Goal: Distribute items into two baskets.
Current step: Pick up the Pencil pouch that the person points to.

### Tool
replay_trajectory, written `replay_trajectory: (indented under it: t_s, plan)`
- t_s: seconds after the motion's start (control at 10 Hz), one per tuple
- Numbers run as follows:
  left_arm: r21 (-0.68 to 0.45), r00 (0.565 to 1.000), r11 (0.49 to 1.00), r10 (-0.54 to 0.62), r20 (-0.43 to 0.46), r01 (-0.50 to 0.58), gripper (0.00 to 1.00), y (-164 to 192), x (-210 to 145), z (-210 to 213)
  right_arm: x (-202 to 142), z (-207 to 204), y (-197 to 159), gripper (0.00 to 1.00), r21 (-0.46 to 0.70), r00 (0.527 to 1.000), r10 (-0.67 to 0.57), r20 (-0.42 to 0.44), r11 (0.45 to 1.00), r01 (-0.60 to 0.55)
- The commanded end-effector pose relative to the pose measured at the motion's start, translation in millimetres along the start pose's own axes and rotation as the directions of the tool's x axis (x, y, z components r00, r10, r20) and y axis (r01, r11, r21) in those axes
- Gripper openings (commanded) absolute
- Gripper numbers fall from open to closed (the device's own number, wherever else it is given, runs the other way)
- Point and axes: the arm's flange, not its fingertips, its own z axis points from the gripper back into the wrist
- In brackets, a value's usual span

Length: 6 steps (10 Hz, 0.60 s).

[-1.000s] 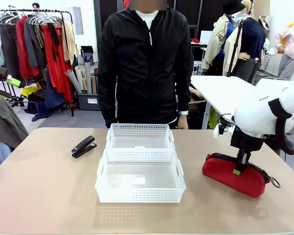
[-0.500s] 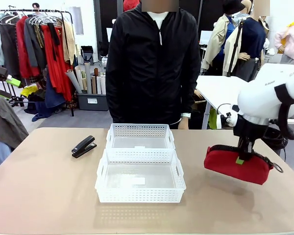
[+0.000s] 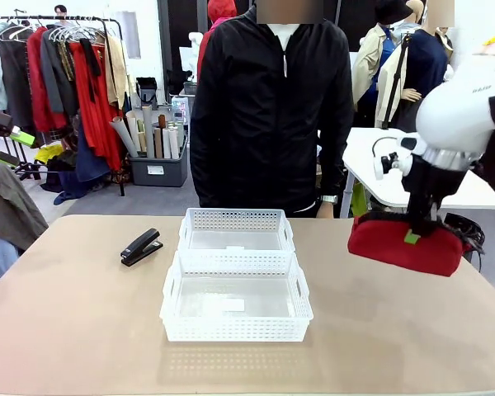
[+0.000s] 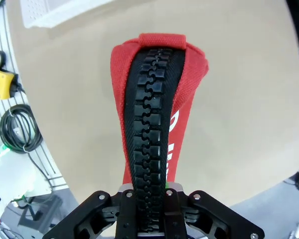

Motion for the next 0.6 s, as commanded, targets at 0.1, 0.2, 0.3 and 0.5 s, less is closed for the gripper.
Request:
replay_trajectory:
  t_s: [0.1, 0.2, 0.3, 0.5]
  plan:
    - [-0.006, 1.000, 1.000, 0.002, 0.009, -0.002, 1.00, 0, 0, 1, -4, 46, 2, 0.00, -0.058, 0.998, 0.063, 0.020, 0.996, -0.061]
    - [-0.006, 1.000, 1.000, 0.002, 0.009, -0.002, 1.00, 0, 0, 1, -5, 59, 3, 0.00, -0.069, 0.997, 0.071, 0.021, 0.995, -0.070]
    - [-0.006, 1.000, 1.000, 0.002, 0.009, -0.002, 1.00, 0, 0, 1, -6, 67, 3, 0.00, -0.055, 0.993, 0.111, 0.030, 0.992, -0.109]
    - [-0.006, 1.000, 1.000, 0.002, 0.009, -0.002, 1.00, 0, 0, 1, -7, 83, 4, 0.00, -0.049, 0.992, 0.129, 0.004, 0.990, -0.129]
